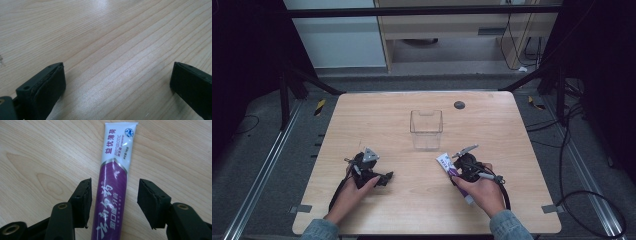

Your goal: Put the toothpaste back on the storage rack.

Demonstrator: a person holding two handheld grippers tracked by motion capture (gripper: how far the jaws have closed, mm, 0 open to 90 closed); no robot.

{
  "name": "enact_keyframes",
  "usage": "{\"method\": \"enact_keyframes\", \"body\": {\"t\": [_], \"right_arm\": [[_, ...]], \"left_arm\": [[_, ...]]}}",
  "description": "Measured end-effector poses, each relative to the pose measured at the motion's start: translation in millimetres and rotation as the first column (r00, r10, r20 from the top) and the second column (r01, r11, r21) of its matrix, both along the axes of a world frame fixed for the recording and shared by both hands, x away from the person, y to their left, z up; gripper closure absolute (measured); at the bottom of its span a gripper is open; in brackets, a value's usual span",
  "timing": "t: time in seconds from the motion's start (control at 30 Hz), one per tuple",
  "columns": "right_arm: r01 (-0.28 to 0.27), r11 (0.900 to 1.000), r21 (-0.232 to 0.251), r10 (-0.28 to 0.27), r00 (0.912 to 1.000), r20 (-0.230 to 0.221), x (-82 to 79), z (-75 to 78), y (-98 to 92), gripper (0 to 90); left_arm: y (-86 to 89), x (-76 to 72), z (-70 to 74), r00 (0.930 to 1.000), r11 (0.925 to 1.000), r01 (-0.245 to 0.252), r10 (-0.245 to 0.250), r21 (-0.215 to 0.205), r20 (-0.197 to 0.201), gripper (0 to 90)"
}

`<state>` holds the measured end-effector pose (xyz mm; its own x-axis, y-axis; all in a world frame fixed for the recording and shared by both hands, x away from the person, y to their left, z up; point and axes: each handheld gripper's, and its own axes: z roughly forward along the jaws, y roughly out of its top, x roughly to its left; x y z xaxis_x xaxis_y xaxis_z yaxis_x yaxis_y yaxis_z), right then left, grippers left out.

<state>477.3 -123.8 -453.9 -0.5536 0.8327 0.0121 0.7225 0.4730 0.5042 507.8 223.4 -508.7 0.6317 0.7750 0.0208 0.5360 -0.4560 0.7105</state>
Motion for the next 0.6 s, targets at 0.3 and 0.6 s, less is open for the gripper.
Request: {"method": "enact_keyframes", "body": {"t": [0.3, 0.6], "right_arm": [[0.018, 1.0, -0.02, -0.019, 0.9989, -0.043, 14.8, -7.8, 8.8, 44.0], [0.018, 0.999, -0.039, -0.021, 0.9969, -0.076, 25.5, -14.8, 16.8, 45.3]], "left_arm": [[0.0, 0.0, 0.0, 1.0, 1.0, 0.0, 0.0, 0.0, 0.0, 0.0], [0.0, 0.0, 0.0, 1.0, 1.0, 0.0, 0.0, 0.0, 0.0, 0.0]]}}
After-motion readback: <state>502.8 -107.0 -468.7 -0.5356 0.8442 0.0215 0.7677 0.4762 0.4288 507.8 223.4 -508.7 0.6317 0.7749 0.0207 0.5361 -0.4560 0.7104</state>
